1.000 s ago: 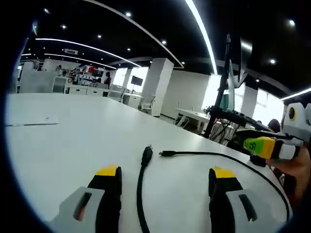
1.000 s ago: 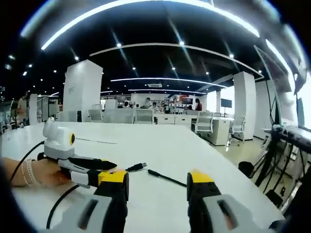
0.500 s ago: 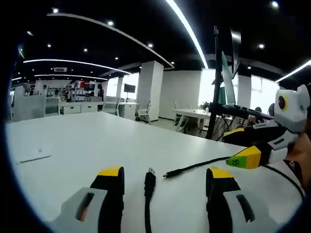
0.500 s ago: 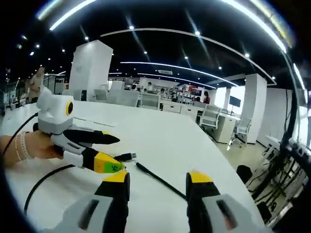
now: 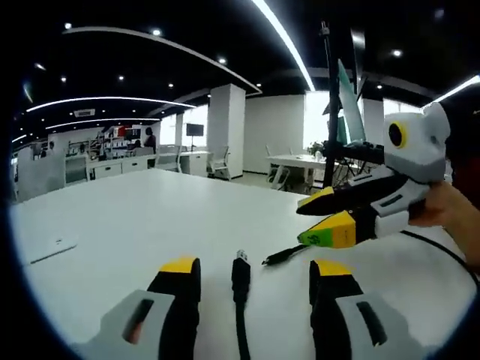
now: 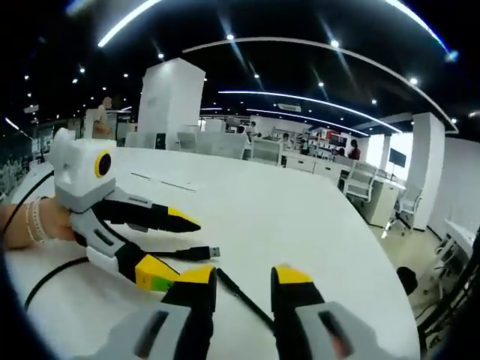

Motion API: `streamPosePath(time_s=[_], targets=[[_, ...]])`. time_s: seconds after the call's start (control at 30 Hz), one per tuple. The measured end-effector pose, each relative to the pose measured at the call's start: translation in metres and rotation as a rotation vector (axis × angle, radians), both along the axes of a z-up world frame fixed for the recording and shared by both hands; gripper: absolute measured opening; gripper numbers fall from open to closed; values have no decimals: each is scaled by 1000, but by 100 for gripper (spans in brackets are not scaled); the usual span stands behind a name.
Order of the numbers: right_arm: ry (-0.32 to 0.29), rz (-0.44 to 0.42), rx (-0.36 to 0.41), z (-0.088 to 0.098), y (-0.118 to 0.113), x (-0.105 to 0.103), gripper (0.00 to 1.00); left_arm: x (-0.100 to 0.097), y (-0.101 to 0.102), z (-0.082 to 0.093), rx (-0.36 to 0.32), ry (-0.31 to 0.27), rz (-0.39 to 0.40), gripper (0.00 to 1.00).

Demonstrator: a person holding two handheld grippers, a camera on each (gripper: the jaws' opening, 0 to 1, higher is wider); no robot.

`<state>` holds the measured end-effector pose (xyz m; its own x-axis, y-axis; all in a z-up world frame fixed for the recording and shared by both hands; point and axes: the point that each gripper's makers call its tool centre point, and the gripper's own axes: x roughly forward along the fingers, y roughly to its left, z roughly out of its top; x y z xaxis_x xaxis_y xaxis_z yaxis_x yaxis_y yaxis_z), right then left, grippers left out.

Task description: Find the charging cable on the desk, coil it up and secure with Velcro.

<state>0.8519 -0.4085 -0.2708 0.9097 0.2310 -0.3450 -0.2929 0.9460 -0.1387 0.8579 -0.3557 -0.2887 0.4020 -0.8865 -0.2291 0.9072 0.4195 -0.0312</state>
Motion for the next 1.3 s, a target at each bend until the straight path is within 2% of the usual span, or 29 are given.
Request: streamPosePath(time_s=[0.07,0.1,0.13,0.17,0.2,0.33,0.5,0.7,0.77,0.9,1.3], targets=[[-53,27,61,3,5,0,30,-1,-3,-1,22,-25,-11,58],[-84,46,124,4,10,-2,29,-1,-5,-2,27,-28,-14,58],[-41,66,148,-4,12,-7,30,-1,-6,-3,30,-27,-14,58],[-27,67,109,-8,7,-10,33,-1,-8,-4,33,-25,-19,58],[-49,51,78,-7,4,-12,33,-1,-10,-5,37,-22,-21,58],[-63,34,50,-3,1,-17,31,1,-10,-10,60,-20,-20,58],[-65,-5,58,-7,-8,-15,30,3,-8,-12,54,-12,-16,54],[-55,-26,79,-10,-12,-14,29,6,-5,-8,42,-12,-12,42],[-59,-24,108,-8,-10,-14,29,4,-6,-7,9,29,-17,38],[-61,-23,112,-7,-10,-13,29,4,-7,-15,50,28,-22,34],[-50,-22,100,-10,-15,-14,29,6,-5,-15,36,53,-11,19]])
